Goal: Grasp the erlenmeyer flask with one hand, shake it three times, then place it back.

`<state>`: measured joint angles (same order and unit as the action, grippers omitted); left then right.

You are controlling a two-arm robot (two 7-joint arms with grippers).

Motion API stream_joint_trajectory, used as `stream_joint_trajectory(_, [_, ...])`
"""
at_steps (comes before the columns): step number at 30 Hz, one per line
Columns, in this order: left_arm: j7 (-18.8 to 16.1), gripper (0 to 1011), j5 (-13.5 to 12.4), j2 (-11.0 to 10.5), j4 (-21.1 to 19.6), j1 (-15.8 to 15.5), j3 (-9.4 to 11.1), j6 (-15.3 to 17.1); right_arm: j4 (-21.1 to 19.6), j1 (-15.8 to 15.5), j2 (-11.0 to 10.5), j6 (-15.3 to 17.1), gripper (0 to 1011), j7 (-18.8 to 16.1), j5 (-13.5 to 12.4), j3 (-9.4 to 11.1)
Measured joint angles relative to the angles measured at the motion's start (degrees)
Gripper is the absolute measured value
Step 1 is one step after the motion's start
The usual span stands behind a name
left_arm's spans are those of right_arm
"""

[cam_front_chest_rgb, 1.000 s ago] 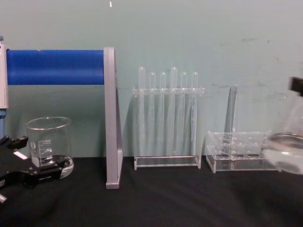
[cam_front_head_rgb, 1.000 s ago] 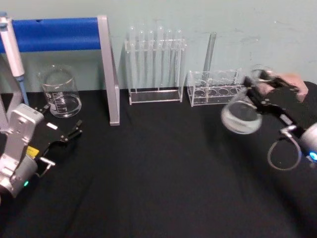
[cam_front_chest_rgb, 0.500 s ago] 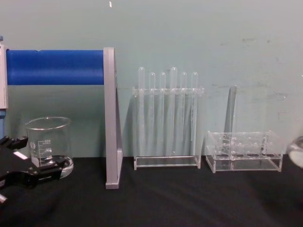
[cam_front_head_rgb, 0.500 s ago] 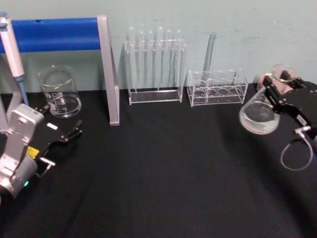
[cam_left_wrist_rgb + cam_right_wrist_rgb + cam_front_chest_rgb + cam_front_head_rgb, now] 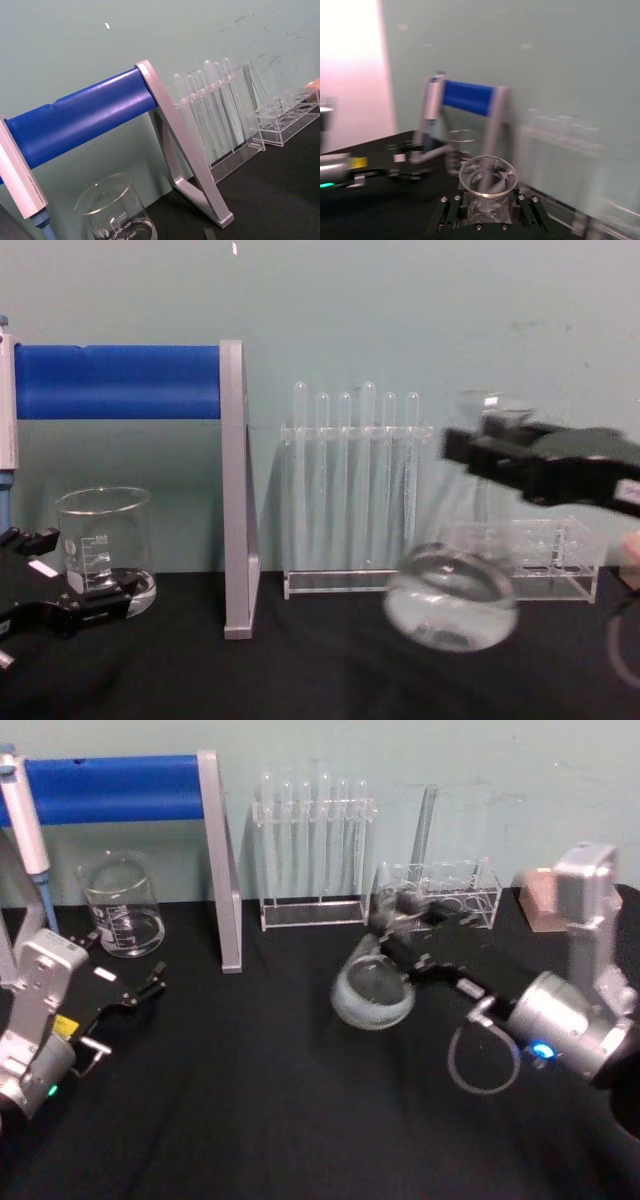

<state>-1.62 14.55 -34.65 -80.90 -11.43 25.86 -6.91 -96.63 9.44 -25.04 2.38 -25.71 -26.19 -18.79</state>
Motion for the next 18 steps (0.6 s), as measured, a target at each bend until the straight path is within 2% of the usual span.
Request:
stream_joint_trajectory(6, [0.00,1001,0.00,0.00,0.00,0.00,0.00,0.00,1.30,2.85,0.20,-0.45,449,-4.79,-0.96,-4.49])
stream_joint_trajectory(12, [0.00,1001,0.00,0.00,0.00,0.00,0.00,0.00,1.74,3.68,-0.12,-0.73,449,-5.47,-1.86,-5.70])
stream_joint_trajectory(18, [0.00,1001,0.00,0.00,0.00,0.00,0.00,0.00,1.77,3.72,-0.80,-0.99,449,-4.76,-2.59,-5.82])
